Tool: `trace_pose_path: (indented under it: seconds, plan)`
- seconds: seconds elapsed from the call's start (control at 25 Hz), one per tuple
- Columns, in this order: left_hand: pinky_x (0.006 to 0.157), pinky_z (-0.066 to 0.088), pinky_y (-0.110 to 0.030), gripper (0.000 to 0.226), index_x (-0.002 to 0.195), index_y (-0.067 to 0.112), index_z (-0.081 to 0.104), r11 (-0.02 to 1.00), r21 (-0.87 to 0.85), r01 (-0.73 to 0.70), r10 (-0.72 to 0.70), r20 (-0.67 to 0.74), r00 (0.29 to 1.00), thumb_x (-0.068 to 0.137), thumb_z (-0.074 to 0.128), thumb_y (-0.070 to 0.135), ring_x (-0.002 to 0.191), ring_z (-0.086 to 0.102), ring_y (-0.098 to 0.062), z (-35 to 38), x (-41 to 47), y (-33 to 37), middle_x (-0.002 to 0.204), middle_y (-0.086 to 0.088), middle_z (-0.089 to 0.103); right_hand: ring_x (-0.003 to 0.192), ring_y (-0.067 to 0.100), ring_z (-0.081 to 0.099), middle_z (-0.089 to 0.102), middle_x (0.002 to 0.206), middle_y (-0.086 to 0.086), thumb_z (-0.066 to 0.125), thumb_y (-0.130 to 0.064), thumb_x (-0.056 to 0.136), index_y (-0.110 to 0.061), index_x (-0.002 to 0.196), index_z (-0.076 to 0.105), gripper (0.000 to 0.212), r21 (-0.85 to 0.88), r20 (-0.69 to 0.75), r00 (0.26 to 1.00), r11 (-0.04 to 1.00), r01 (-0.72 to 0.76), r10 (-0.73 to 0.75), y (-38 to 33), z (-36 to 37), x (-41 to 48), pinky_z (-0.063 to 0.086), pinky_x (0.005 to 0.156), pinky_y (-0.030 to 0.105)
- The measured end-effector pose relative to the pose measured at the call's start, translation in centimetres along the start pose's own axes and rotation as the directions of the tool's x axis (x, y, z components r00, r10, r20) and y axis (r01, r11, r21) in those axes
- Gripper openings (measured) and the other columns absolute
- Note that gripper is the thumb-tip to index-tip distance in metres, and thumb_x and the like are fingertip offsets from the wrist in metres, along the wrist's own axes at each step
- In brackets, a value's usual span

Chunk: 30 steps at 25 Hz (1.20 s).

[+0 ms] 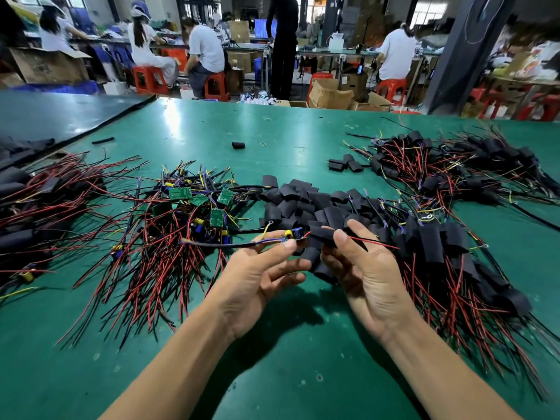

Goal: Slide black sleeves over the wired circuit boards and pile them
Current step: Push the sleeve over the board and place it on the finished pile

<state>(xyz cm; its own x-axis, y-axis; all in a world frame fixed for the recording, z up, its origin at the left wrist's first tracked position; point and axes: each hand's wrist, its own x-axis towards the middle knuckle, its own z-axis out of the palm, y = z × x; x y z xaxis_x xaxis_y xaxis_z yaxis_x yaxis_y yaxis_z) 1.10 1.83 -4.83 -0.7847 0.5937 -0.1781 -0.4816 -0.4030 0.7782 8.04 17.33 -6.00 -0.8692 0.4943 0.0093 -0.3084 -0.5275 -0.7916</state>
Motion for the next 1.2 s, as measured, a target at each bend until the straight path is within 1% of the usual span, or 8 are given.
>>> trace_pose_path:
  seconds: [0.16,0.32,0.44,0.64,0.76,0.88,1.0,1.2]
  plan:
    - [0.059,0.058,-0.027,0.054,0.123,-0.001,0.06,0.997,0.071,-0.005,0.005,-0.002,1.0,0.073,0.076,0.014,0.072,0.071,-0.022,-0.3,-0.1,0.3,0.106,-0.015,0.073,0.077,0.019,0.074,0.077,0.099,0.013,0.086,-0.023,0.057,-0.015,0.141,0.04,0.096,-0.189,-0.01,0.998,0.98,0.065,-0.068,-0.1,0.3,-0.1,0.058,0.069,0.026]
    - [0.059,0.057,-0.024,0.049,0.117,-0.002,0.064,0.993,0.113,0.03,-0.029,-0.011,1.0,0.074,0.076,0.02,0.068,0.068,-0.017,-0.6,0.0,0.6,0.1,-0.014,0.075,0.098,0.022,0.073,0.077,0.104,0.012,0.087,-0.029,0.058,-0.021,0.14,0.04,0.095,-0.302,0.046,0.991,0.944,0.132,-0.124,-0.3,0.0,-0.1,0.053,0.096,0.035]
    - [0.059,0.057,-0.023,0.039,0.108,0.003,0.067,0.99,0.129,0.055,-0.053,-0.02,0.998,0.075,0.076,0.022,0.066,0.067,-0.014,-0.6,0.1,0.5,0.099,-0.013,0.075,0.096,0.018,0.073,0.077,0.102,0.009,0.087,-0.031,0.061,-0.023,0.141,0.04,0.093,-0.371,0.096,0.984,0.912,0.173,-0.148,-0.7,0.0,-0.3,0.054,0.089,0.025]
    - [0.06,0.056,-0.024,0.041,0.108,0.007,0.071,0.989,0.137,0.055,-0.054,-0.011,0.998,0.069,0.08,0.013,0.069,0.068,-0.016,-1.0,0.1,0.6,0.1,-0.011,0.074,0.08,0.014,0.074,0.078,0.09,0.009,0.084,-0.025,0.064,-0.028,0.131,0.049,0.076,-0.408,0.069,0.981,0.892,0.193,-0.18,-0.8,0.0,-0.6,0.054,0.071,0.015]
    - [0.059,0.055,-0.023,0.024,0.091,0.014,0.079,0.987,0.152,0.05,-0.049,-0.009,0.999,0.067,0.08,0.012,0.068,0.067,-0.015,-1.2,0.1,0.8,0.091,-0.006,0.072,0.079,0.015,0.074,0.078,0.091,0.011,0.083,-0.023,0.063,-0.023,0.132,0.05,0.077,-0.366,0.058,0.988,0.918,0.155,-0.144,-0.6,0.2,-0.7,0.056,0.071,0.019]
    - [0.059,0.054,-0.023,0.028,0.096,0.01,0.077,0.985,0.163,0.055,-0.058,0.016,0.998,0.067,0.08,0.012,0.068,0.067,-0.015,-1.1,0.0,0.8,0.097,-0.01,0.072,0.076,0.019,0.073,0.077,0.093,0.009,0.083,-0.023,0.061,-0.021,0.13,0.053,0.075,-0.276,0.017,0.997,0.958,0.082,-0.08,-0.4,0.3,-0.5,0.06,0.073,0.027]
    - [0.06,0.054,-0.021,0.031,0.092,0.017,0.08,0.967,0.251,0.034,-0.044,0.037,0.998,0.062,0.083,0.018,0.069,0.067,-0.012,-0.8,-0.4,0.7,0.089,-0.004,0.074,0.074,0.02,0.073,0.076,0.089,0.011,0.082,-0.019,0.062,-0.016,0.129,0.055,0.072,-0.183,-0.017,0.999,0.983,0.027,-0.03,-0.4,0.2,-0.4,0.059,0.067,0.027]
    - [0.064,0.051,-0.022,0.03,0.088,0.021,0.08,0.949,0.313,-0.027,0.026,0.008,1.0,0.059,0.084,0.028,0.07,0.067,-0.012,-0.7,-0.4,0.4,0.086,-0.003,0.073,0.089,0.025,0.074,0.077,0.1,0.013,0.084,-0.024,0.061,-0.02,0.129,0.054,0.074,-0.266,0.015,0.999,0.963,0.055,-0.052,0.0,0.4,-0.7,0.06,0.085,0.035]
